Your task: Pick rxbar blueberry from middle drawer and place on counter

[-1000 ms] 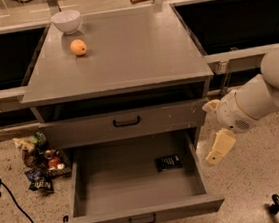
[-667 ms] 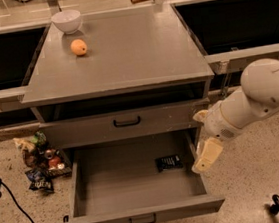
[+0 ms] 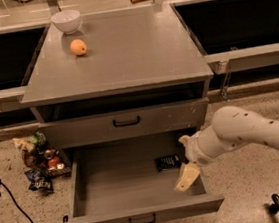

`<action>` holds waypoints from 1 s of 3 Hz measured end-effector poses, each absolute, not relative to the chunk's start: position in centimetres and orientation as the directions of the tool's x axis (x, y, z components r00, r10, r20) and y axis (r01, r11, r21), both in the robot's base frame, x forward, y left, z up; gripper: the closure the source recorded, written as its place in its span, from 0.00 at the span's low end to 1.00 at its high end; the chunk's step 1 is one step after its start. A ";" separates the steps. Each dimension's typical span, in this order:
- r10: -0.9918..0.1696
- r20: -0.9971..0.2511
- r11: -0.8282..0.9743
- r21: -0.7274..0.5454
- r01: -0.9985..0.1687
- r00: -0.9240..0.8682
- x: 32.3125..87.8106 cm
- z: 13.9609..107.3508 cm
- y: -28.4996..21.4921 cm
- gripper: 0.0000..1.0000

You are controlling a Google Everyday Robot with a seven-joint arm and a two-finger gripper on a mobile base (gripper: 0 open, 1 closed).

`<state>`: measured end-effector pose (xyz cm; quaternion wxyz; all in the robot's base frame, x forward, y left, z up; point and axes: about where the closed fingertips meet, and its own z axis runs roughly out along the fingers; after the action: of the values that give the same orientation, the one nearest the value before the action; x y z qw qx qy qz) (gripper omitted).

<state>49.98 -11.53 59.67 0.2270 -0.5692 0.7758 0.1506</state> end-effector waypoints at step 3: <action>-0.692 -0.650 0.369 0.055 -0.928 -0.314 53.8 50.4 -10.8 0.00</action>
Offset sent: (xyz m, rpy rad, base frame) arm 0.0685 0.0044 -0.1352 0.2616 0.0454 -0.1089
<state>53.78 -10.79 50.44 0.2728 -0.5184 0.7811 0.2160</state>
